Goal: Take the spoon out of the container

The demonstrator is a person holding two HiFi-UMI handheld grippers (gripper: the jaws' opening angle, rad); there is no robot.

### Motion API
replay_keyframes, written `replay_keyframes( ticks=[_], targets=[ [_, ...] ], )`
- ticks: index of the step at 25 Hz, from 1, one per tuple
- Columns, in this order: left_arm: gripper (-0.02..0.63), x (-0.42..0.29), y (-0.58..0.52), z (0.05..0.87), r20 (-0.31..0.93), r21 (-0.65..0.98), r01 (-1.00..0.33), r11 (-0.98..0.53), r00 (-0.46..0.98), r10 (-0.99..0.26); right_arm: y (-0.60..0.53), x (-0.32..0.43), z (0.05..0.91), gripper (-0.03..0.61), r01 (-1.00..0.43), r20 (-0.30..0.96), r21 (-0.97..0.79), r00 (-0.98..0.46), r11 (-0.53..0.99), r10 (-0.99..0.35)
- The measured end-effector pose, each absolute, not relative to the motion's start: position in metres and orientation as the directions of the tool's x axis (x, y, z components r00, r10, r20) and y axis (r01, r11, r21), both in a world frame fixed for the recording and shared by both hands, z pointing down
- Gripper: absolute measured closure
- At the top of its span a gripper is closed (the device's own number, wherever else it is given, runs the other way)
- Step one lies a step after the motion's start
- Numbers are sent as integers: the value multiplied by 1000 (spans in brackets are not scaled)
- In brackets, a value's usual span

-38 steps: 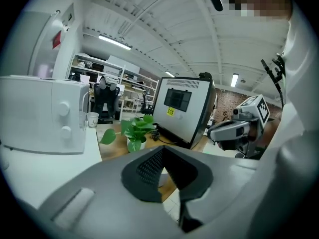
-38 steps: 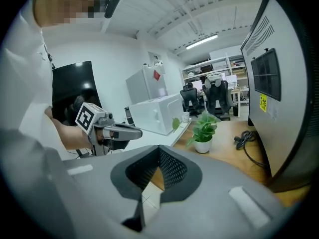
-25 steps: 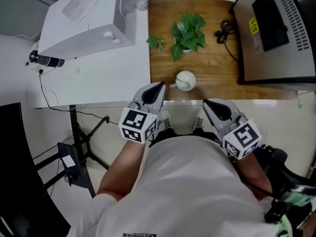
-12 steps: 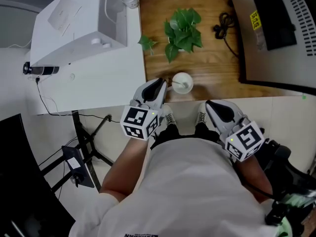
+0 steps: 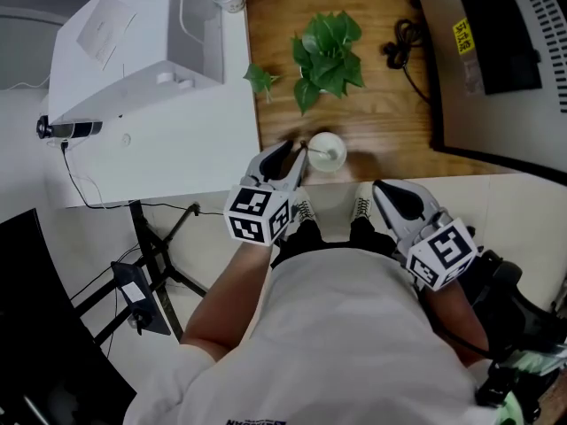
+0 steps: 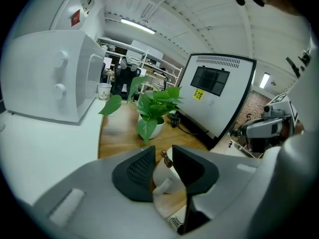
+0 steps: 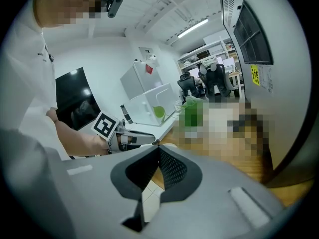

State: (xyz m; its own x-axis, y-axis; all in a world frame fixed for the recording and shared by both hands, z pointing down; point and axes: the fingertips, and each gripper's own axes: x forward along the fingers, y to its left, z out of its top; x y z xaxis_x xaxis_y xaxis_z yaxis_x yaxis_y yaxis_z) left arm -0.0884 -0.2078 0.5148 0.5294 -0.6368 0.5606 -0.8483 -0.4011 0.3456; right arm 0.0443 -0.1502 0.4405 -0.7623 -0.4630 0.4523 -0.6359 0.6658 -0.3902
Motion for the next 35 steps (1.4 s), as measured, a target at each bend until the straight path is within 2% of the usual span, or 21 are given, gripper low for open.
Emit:
replay_keyframes(
  ticks=[15,18,22,35],
  targets=[
    [502,-74,-206,535,597,367,-836,-409,548,-585,-148,51,448,571,-652,470,-406,-750,640,-466],
    [547,-74,-206,534,598,362,-835,-415,549,-584,-149,51,448,571,-654,459,-399,-749,643,-477],
    [551,-74,-205,532,598,351,-834,-426,549,-583,-145,53,449,571,-655,473,-404,-747,638,-468],
    [559,-75,-191,478,493,327,-806,-493,591,-639,-132,41,432,571,-656,451,-369,-746,658,-490]
  ],
)
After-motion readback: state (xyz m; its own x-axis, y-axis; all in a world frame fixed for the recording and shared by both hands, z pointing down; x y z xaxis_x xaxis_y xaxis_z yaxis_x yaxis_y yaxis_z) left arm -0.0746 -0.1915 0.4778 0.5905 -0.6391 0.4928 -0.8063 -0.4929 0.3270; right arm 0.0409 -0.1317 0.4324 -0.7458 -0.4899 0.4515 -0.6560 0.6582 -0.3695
